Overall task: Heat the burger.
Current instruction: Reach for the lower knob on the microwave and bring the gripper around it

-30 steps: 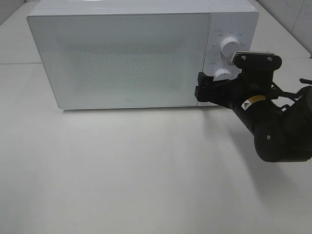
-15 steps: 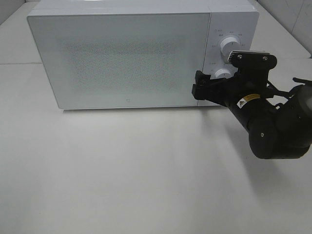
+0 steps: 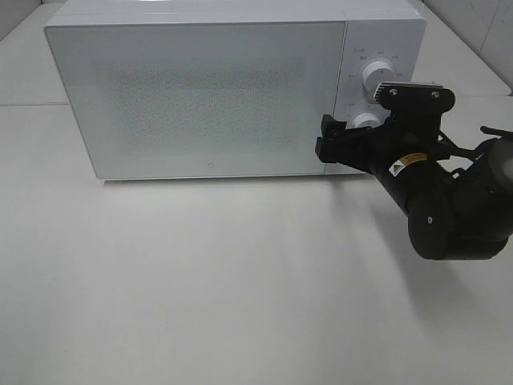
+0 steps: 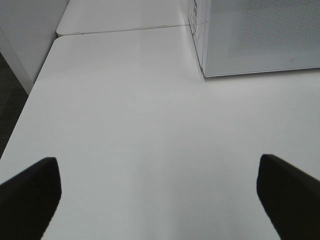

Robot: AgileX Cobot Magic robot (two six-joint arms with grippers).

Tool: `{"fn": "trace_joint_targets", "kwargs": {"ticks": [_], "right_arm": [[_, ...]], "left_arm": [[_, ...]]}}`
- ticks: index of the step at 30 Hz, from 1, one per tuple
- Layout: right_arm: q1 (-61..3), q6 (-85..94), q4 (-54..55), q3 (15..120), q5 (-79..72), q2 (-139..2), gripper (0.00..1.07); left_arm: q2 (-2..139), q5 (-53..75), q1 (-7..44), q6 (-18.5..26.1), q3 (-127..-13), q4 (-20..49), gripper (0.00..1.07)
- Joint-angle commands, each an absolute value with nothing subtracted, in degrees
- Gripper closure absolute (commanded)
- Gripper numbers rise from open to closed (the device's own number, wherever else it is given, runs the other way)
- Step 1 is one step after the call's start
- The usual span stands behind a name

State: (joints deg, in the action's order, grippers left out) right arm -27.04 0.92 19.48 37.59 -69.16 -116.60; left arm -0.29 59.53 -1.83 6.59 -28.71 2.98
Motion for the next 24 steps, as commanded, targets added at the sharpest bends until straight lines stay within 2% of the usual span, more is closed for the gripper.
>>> {"fn": "trace_joint_targets", "kwargs": {"ticks": [1,10,24], "right_arm": [[-27.10,1.72,19.82,37.99,-76.55,-116.71,0.12],[-27.10,6.47,20.40,37.99,-76.49,-116.71,0.30],[-27.10,7.73,20.97,37.99,-74.54,-116.71,0.31]], "left_arm": [[-1.66,59.13,-2.06,6.13,-28.42,3.55,0.07],[-1.66,59.13,-2.06,6.13,-28.42,3.55,0.07],[-1.66,59.13,-2.06,6.13,-28.42,3.55,0.07]]}}
